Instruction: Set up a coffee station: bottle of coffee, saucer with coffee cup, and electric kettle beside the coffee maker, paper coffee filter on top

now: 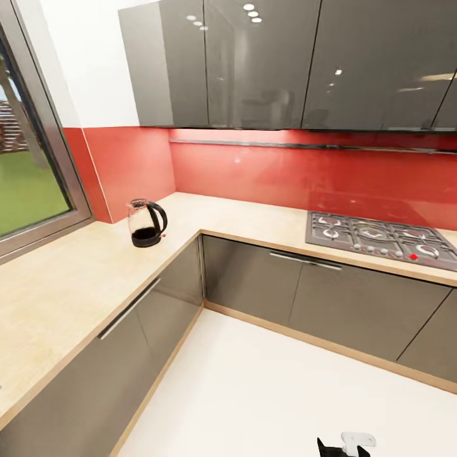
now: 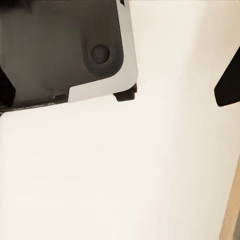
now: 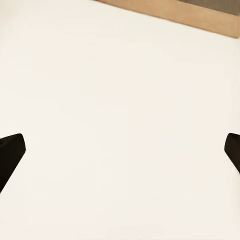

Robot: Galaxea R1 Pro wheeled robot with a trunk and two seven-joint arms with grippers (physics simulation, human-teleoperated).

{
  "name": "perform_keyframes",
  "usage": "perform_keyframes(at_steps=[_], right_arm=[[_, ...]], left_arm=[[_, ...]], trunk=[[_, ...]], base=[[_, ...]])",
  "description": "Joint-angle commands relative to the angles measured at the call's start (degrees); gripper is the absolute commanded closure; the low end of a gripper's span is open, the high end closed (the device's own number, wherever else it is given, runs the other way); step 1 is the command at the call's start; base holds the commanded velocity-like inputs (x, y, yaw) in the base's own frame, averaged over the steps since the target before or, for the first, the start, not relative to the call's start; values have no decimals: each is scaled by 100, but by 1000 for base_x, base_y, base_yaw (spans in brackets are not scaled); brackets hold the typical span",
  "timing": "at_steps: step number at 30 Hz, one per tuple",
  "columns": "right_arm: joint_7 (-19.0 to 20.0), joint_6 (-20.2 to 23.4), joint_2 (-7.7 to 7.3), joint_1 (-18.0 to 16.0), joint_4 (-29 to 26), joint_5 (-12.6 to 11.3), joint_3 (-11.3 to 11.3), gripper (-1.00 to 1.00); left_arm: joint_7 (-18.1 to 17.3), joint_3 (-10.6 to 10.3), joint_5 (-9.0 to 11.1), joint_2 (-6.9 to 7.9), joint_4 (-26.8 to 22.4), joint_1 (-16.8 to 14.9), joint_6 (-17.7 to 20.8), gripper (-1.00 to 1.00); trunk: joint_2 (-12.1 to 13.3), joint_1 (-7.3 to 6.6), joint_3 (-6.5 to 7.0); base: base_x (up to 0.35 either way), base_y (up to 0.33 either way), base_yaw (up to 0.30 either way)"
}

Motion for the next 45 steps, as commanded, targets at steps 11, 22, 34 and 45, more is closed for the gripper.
perform_keyframes(at_steps=[11, 22, 34, 45], right_arm=[[37, -19, 12, -5, 4, 23, -50, -100], [44, -19, 26, -4, 4, 32, -50, -100], [46, -19, 30, -4, 4, 42, -50, -100], [46, -19, 35, -4, 9, 47, -50, -100]], left_arm=[[-14, -23, 56, 5, 3, -4, -6, -100], [-14, -23, 56, 5, 3, -1, -6, -100], [-14, -21, 60, 5, 3, -3, -6, -100], [127, -1, 56, 9, 305, 1, -8, -100]], trunk=[[-7, 4, -8], [-7, 4, -8], [-7, 4, -8], [-7, 4, -8]], base=[[286, -206, 0], [285, -207, 108], [274, -215, 271], [62, -252, 277]])
